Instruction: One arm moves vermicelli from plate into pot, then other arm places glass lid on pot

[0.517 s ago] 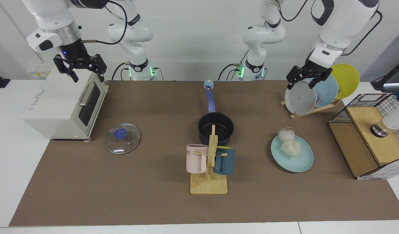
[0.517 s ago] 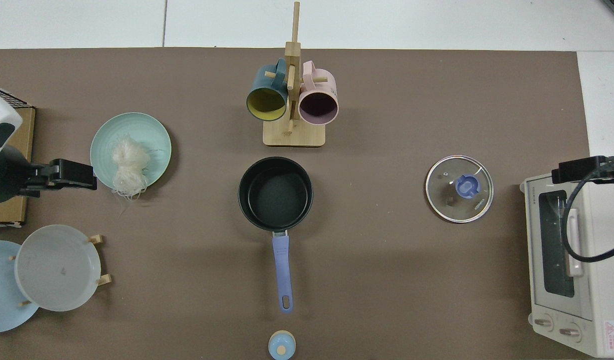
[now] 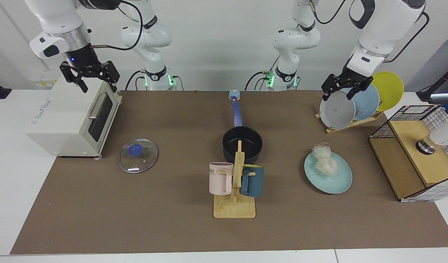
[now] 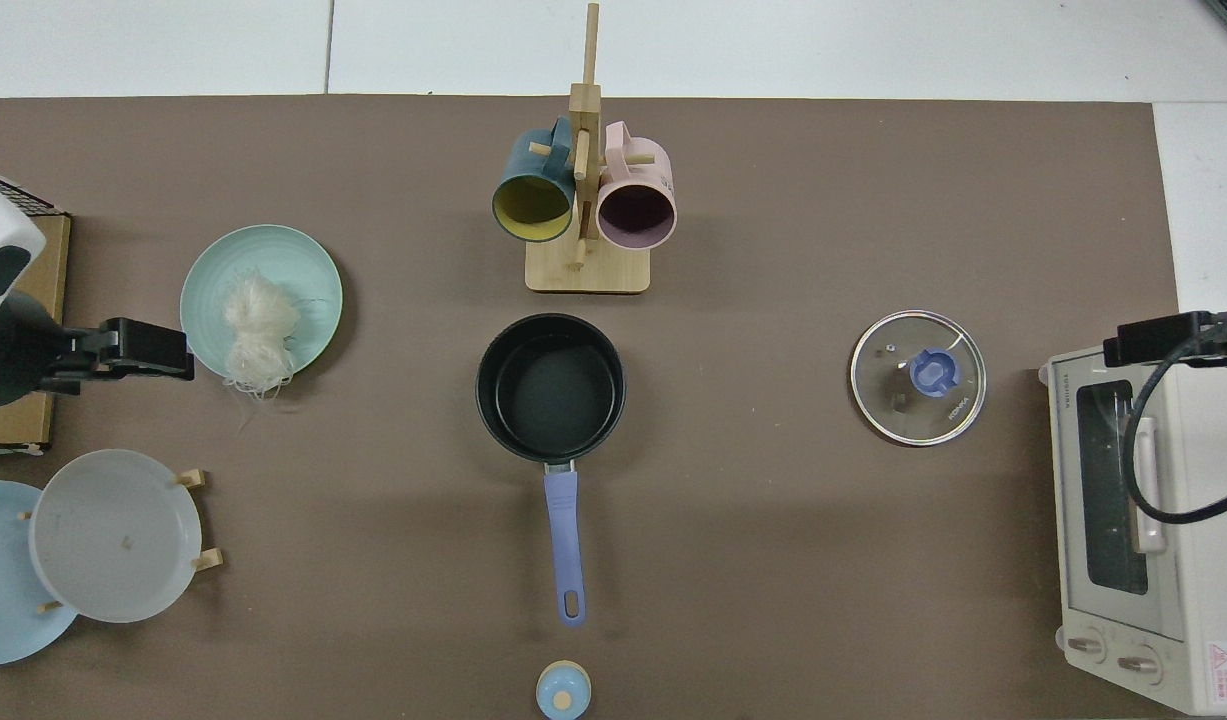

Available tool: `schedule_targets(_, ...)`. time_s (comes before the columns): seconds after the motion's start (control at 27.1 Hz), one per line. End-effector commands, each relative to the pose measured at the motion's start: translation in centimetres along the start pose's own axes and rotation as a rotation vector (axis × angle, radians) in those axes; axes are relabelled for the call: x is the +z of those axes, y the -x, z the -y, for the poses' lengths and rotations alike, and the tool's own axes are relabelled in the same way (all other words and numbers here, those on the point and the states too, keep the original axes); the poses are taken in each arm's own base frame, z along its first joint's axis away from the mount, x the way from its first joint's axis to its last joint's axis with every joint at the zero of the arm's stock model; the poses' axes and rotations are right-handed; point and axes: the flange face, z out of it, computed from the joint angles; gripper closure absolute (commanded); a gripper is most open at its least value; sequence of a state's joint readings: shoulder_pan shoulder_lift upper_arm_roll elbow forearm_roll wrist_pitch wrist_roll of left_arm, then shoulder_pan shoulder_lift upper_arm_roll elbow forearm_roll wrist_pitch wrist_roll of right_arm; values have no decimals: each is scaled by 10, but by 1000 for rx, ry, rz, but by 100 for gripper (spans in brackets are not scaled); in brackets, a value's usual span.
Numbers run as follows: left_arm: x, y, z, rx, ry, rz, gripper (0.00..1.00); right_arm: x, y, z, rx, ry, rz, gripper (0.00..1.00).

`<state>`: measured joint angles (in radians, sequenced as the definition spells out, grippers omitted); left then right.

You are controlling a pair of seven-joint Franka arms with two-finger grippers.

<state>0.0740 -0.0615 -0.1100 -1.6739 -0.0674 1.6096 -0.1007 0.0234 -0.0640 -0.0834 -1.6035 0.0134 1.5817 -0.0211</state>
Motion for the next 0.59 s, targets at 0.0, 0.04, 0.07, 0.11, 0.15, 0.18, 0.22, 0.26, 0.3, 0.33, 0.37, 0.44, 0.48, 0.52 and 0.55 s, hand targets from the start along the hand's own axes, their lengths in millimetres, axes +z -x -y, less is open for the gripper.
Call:
schedule_targets(0.0,-3,3,0,-6,7,-8,0,-2,4,3,19,-17,-2,0)
schedule_targets(0.04,-4,3,1,-9,7,-11,0,-2,4,3,19,-17,-2,0)
schedule_targets(0.07,-3,2,2,-9,6,-13,0,-2,4,3,19,-12,-1,0)
schedule_targets(0.11,-1,1,4,-13,6,-13,0,-2,5,2,22,-11,4,0)
schedule_targets(0.15,0,-1,4,-13,7,-18,0,-2,6,-3,18,-6,7,0)
schedule_targets(0.18,3,-4,5,-13,7,-18,0,-2,6,-5,15,-7,7,0)
schedule_targets(0.22,7,-9,7,-15,2,-26,0,-1,5,-7,6,-9,3,0)
schedule_targets(0.26,10,-16,10,-14,-8,-46,0,-2,5,-6,-7,-6,-3,0)
schedule_targets(0.3,13,-22,11,-16,-20,-66,0,-1,3,-5,-14,-4,-4,0)
schedule_targets(0.33,18,-27,11,-16,-27,-67,0,-1,2,-3,-19,-4,-7,0)
schedule_targets(0.37,23,-32,12,-16,-27,-65,0,-1,1,-1,-19,0,-17,0)
schedule_targets(0.44,24,-43,15,-22,-22,-76,0,0,-3,2,-22,-1,-30,0)
schedule_targets(0.48,25,-50,17,-25,-22,-78,0,3,-5,2,-19,-4,-27,0)
schedule_targets(0.52,25,-57,23,-33,-25,-80,0,8,-8,2,-15,-3,-22,0)
schedule_targets(0.55,25,-63,30,-42,-30,-79,0,14,-13,2,-11,-2,-18,0)
